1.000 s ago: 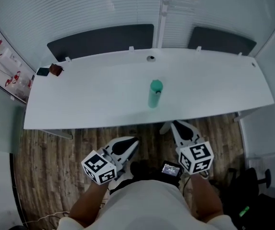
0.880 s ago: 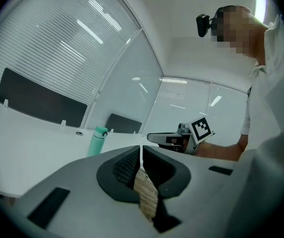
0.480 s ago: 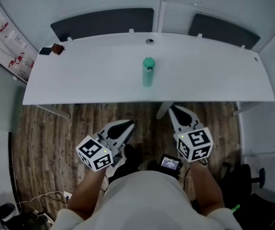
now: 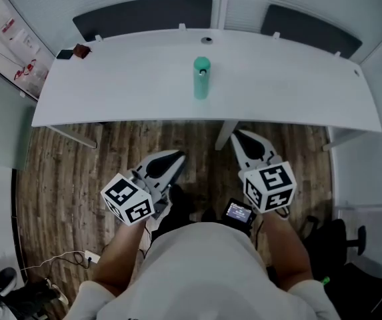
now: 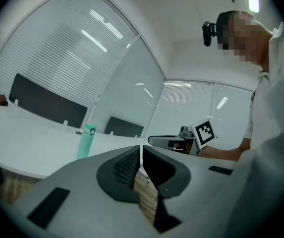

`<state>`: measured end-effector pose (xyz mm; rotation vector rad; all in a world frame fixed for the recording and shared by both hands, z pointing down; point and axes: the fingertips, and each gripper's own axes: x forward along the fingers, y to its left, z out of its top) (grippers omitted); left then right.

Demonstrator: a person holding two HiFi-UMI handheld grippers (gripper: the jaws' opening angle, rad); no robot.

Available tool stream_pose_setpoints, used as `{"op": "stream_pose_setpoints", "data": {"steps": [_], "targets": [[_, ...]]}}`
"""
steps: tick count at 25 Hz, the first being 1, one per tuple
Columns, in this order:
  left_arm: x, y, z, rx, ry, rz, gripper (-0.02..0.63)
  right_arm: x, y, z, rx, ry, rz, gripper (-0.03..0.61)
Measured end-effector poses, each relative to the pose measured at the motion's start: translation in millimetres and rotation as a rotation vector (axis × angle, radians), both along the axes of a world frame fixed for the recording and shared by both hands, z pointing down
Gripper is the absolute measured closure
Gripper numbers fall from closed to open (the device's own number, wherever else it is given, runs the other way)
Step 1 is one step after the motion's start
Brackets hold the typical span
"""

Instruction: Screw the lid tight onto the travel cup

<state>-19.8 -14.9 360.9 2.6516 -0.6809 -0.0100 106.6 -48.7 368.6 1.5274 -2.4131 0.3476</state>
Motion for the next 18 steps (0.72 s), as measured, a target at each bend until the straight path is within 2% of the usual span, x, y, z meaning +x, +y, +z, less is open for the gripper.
{"op": "stream_pose_setpoints", "data": {"steps": [7,14,18], "targets": [[7,26,-10,0.004,0.005,-0.014,0.575,7,27,-11,0.017,-0.004,-0.016,0.552],[33,72,-4,-0.014,0.006,-0.027,0.575,25,64,-6,0.01,0.002,-0.057,0.555],[36,85,0,-0.028,0.0,-0.035,0.575,27,72,-1,-0.004,0.003,-0.072,0.555]]}}
